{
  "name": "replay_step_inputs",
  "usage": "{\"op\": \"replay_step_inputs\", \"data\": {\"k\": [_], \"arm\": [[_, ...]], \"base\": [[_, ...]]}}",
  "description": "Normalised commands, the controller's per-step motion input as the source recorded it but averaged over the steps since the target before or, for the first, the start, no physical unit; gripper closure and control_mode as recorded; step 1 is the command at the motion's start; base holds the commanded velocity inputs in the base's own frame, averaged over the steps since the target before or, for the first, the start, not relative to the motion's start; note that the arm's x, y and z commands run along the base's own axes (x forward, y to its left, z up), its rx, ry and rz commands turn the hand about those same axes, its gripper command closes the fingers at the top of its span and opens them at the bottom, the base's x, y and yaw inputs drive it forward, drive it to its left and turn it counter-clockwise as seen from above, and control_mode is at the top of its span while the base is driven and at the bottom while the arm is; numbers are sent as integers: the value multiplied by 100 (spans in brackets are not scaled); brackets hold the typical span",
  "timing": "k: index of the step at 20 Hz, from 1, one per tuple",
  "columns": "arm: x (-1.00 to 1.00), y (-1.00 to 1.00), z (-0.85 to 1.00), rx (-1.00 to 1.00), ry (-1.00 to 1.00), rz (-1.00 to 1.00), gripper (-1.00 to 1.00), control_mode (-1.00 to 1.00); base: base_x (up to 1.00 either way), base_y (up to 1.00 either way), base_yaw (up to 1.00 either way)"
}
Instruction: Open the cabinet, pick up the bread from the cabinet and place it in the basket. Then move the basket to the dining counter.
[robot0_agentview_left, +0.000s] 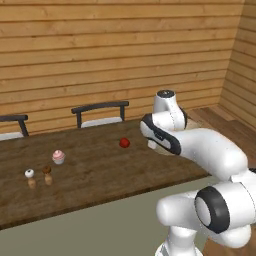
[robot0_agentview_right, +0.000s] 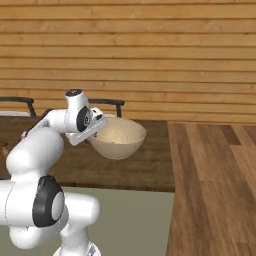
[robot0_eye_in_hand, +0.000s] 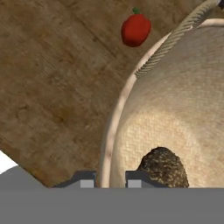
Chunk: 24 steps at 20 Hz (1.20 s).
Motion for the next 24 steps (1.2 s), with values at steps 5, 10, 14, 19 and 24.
{"op": "replay_step_inputs", "data": {"k": [5,10,14,19,24], "arm": [[68,-8,-46,0,-2,1,100,-100],[47,-1,-51,0,9,-1,100,-100],[30,0,-53,-7,1,-1,100,-100],[20,0,-46,-7,0,0,100,-100],[0,0,-7,0,0,0,-100,-100]], "base": [[0,0,0],[0,0,0],[0,0,0],[0,0,0],[0,0,0]]}}
